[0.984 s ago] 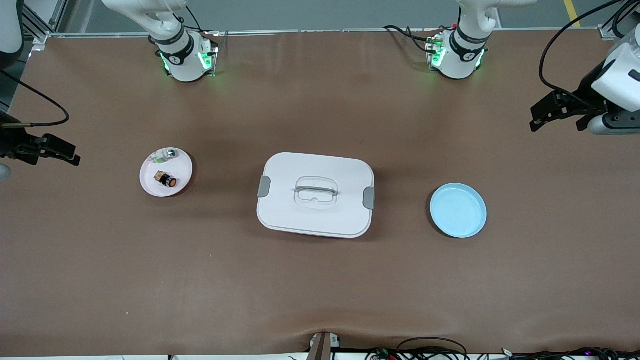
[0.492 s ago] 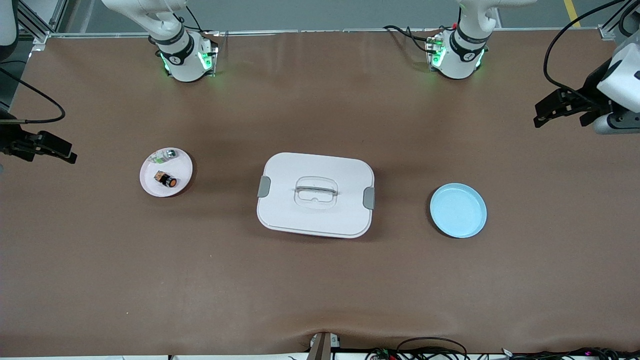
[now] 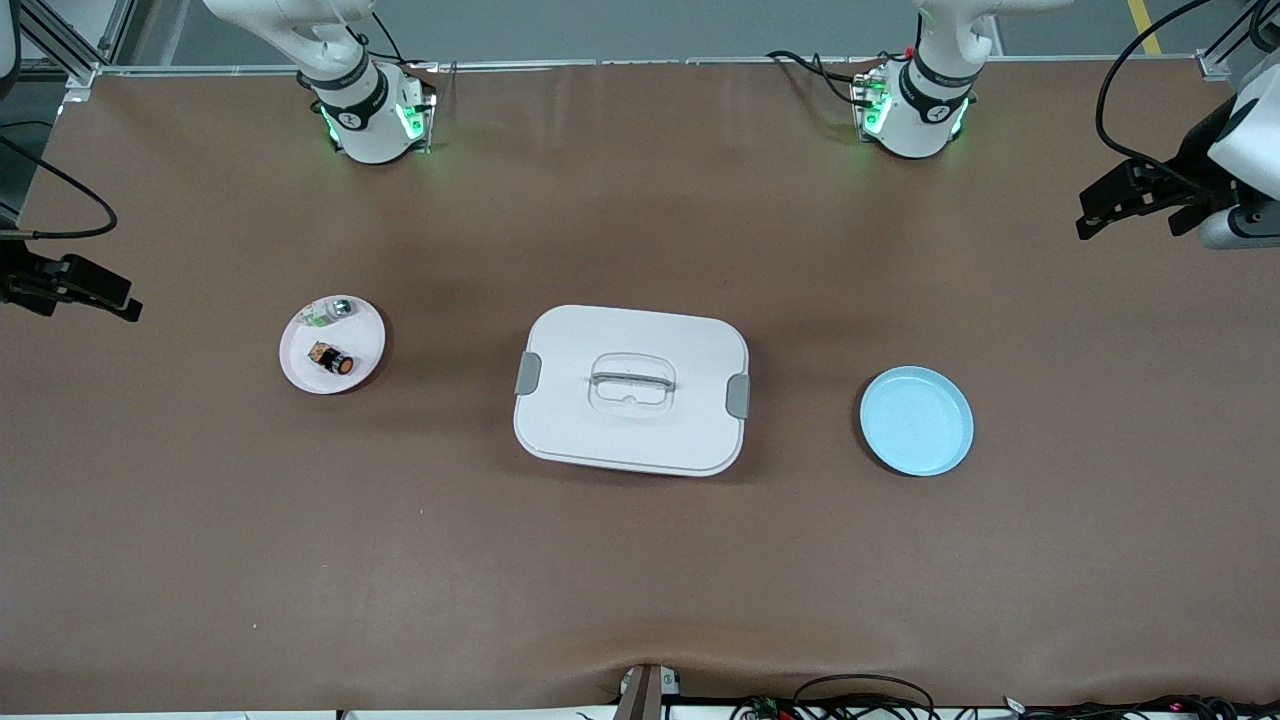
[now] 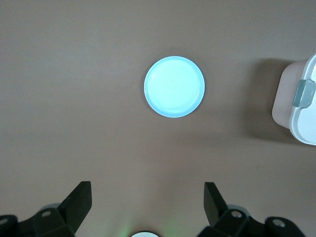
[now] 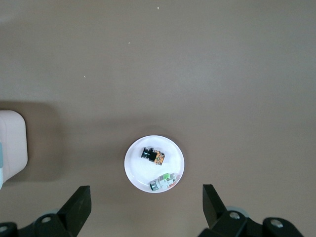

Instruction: Transfer orange switch to right arm and place

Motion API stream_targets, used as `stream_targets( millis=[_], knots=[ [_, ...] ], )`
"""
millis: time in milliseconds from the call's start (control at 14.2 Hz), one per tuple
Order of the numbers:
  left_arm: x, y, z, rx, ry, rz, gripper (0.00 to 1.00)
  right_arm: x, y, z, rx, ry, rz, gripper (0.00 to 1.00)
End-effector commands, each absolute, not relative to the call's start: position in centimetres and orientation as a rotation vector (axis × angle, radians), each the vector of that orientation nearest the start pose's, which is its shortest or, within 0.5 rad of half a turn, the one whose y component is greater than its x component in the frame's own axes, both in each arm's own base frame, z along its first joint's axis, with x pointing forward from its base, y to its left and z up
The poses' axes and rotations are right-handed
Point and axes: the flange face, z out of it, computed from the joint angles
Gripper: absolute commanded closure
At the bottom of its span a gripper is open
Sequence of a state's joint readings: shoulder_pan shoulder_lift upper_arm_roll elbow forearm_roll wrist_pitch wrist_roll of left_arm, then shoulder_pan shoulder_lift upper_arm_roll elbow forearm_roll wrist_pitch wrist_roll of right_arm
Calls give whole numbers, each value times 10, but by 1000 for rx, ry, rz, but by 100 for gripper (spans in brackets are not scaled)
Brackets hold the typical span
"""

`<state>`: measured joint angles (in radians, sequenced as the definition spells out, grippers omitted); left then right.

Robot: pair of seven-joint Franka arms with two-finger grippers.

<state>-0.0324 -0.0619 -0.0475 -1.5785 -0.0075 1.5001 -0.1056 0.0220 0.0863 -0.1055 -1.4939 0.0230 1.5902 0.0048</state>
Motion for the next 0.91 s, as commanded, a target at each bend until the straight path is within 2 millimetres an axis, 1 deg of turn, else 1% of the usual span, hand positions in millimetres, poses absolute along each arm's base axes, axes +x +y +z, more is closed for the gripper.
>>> stream_targets(
  millis=[0, 70, 211, 281, 422, 632, 843],
  knots=[
    [538, -43, 661, -3149, -11, -21, 0, 581, -41, 623, -3124, 145, -30, 0],
    [538, -42, 662, -3148, -9, -26, 0, 581, -41, 624, -3125, 143, -33, 0],
    [538, -45, 664, -3149, -6, -30, 0, 581, -51, 632, -3117, 171, -62, 0],
    [538, -46, 664, -3154, -6, -30, 0, 580, -53, 633, -3117, 175, -65, 0],
    [537, -46, 665, -3157, -12, -32, 0, 582, -46, 631, -3115, 159, -60, 0],
    [537, -41, 665, -3157, -37, -32, 0, 582, -46, 630, -3110, 158, -57, 0],
    [537, -40, 664, -3152, -37, -28, 0, 582, -46, 631, -3110, 161, -57, 0]
  ],
)
